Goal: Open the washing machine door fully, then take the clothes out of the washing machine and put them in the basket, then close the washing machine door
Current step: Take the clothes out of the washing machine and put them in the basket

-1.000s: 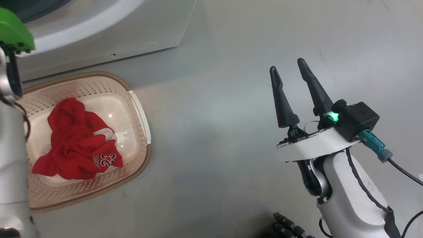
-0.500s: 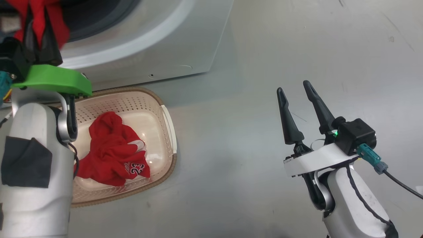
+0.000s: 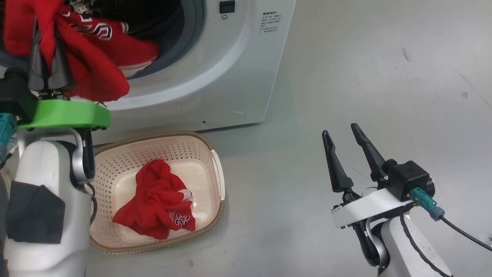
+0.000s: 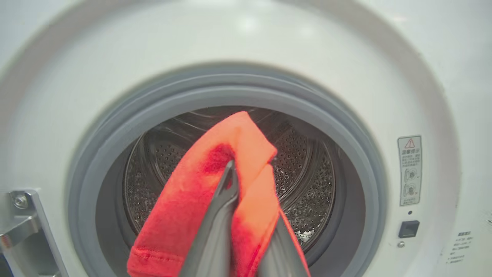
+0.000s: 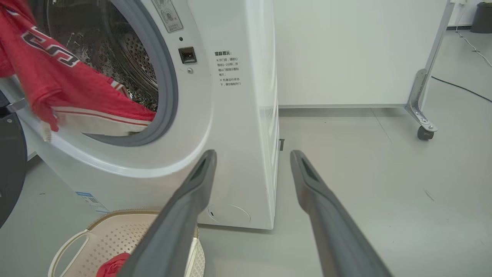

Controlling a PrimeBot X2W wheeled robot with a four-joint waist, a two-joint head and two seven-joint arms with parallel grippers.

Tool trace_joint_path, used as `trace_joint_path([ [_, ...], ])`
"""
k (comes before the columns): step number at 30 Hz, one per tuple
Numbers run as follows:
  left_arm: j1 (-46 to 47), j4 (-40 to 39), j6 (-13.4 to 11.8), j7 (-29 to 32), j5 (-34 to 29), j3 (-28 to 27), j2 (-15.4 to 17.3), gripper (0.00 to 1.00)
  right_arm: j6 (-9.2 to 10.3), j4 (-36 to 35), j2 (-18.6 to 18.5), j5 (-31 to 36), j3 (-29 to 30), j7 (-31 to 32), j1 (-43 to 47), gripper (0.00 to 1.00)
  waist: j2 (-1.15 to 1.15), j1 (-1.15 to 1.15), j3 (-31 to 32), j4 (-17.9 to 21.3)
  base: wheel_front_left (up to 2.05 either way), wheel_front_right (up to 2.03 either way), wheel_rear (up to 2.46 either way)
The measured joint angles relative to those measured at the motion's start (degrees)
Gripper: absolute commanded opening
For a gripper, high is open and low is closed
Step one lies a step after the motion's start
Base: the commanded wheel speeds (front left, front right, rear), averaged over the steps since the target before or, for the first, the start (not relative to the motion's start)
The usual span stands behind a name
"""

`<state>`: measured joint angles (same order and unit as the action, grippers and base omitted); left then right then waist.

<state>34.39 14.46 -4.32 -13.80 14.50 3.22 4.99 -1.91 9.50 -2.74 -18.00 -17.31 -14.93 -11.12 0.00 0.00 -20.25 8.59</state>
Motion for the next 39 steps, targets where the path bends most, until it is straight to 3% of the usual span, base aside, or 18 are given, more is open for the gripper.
trace_joint_path([
  [17, -8.61, -11.21, -0.86, -0.45, -1.64, 1.05, -0.41, 0.00, -0.44, 0.26, 0.00, -0.02, -0.24, 0.00, 3.89, 1.00, 0.00, 0.00, 7.38, -0.10, 0.00, 0.00, 0.00],
  [30, -21.43, -9.76, -1.72, 3.59, -1.34, 1.02, -1.48, 0.00, -0.55, -1.26, 0.01, -0.01, -0.60, 0.00, 4.54, 1.00, 0.00, 0.00, 5.78, 0.84, 0.00, 0.00, 0.00],
  [39, -24.94, -7.00, -1.91, 5.11, -0.22, 1.44, -1.89, 0.00, -0.55, -3.03, 0.01, -0.02, -1.19, 0.00, 3.99, 1.00, 0.00, 0.00, 2.63, 1.85, 0.00, 0.00, 0.00],
])
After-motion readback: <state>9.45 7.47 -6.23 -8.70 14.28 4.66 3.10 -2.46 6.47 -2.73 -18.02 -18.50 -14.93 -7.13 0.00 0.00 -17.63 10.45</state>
